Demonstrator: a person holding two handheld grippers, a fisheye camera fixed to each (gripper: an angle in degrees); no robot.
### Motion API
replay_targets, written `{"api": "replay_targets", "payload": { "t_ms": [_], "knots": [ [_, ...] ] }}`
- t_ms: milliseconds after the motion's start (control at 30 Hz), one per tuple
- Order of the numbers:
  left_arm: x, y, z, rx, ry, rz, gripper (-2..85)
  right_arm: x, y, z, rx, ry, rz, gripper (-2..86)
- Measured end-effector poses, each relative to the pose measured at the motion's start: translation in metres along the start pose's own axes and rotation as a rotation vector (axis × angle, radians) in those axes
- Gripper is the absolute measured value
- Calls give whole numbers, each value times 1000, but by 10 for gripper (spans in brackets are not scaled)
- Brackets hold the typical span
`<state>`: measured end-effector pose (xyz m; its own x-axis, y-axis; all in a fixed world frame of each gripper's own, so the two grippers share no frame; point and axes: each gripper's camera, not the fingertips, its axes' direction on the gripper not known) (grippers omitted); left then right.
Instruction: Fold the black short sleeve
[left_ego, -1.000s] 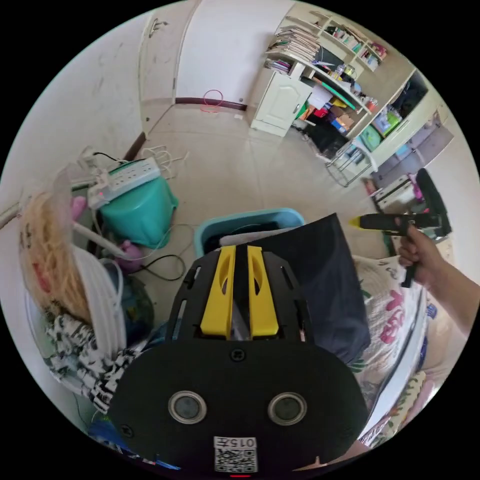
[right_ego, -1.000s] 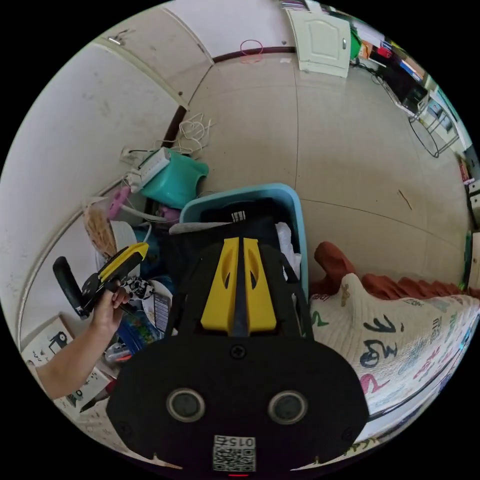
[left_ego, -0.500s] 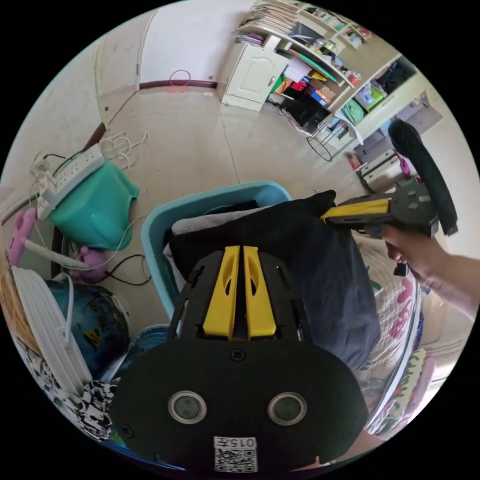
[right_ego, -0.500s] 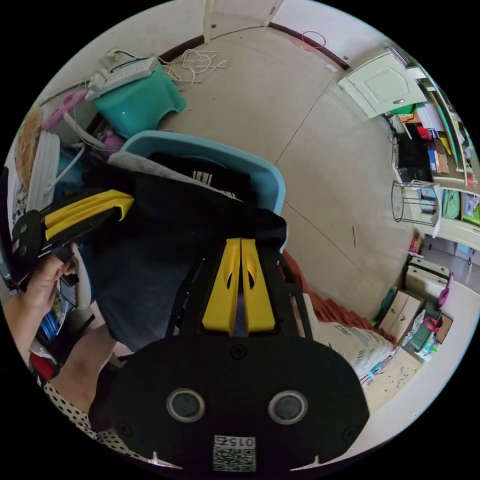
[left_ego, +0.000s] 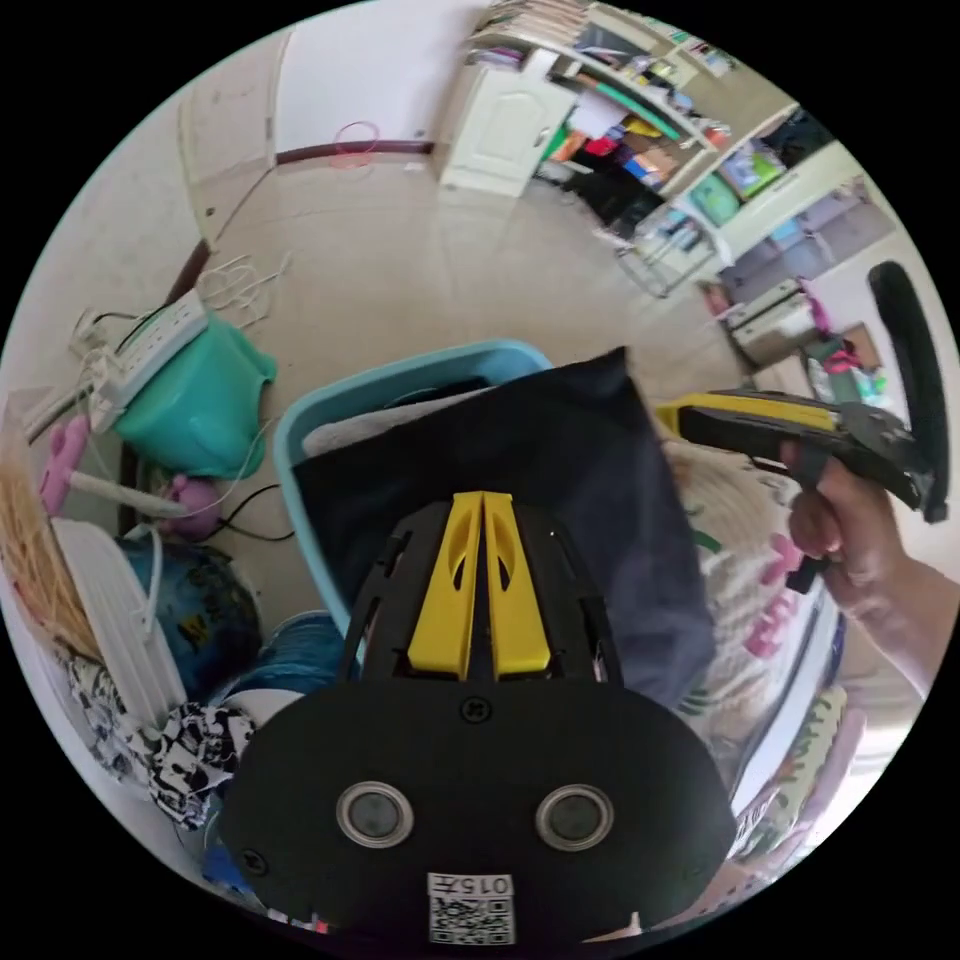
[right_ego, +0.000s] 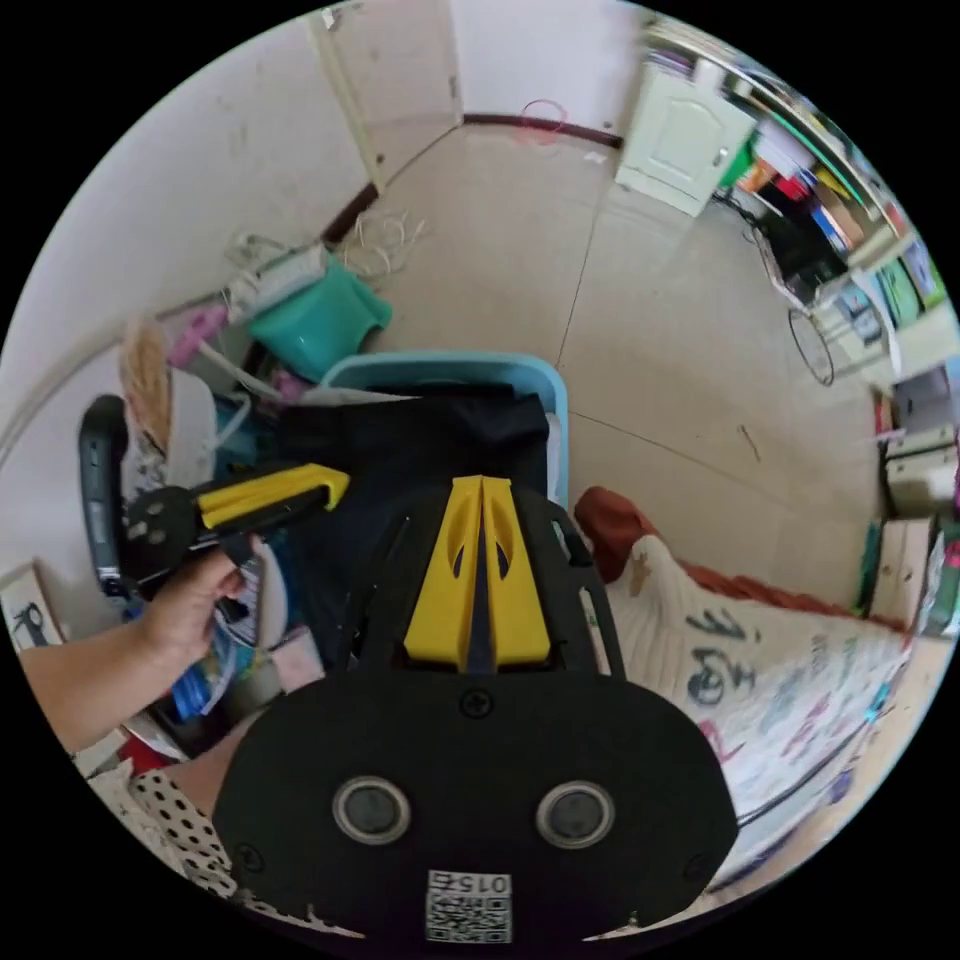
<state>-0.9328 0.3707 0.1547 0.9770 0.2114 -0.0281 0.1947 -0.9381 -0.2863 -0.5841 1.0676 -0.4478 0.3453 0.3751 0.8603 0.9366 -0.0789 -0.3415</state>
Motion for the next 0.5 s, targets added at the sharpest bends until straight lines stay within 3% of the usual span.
{"api": "replay_targets", "payload": {
  "t_ms": [133,300,500],
  "knots": [
    [82,43,-36,70,136,149,-9,10,55,-129,109,-52,188,-6],
    [211,95,-64,64,256,393,-9,30,133,-267,81,-2,440,-6],
    [419,181,-68,-62,511,906,-7,62,266,-452,148,68,878,-4]
  ]
}}
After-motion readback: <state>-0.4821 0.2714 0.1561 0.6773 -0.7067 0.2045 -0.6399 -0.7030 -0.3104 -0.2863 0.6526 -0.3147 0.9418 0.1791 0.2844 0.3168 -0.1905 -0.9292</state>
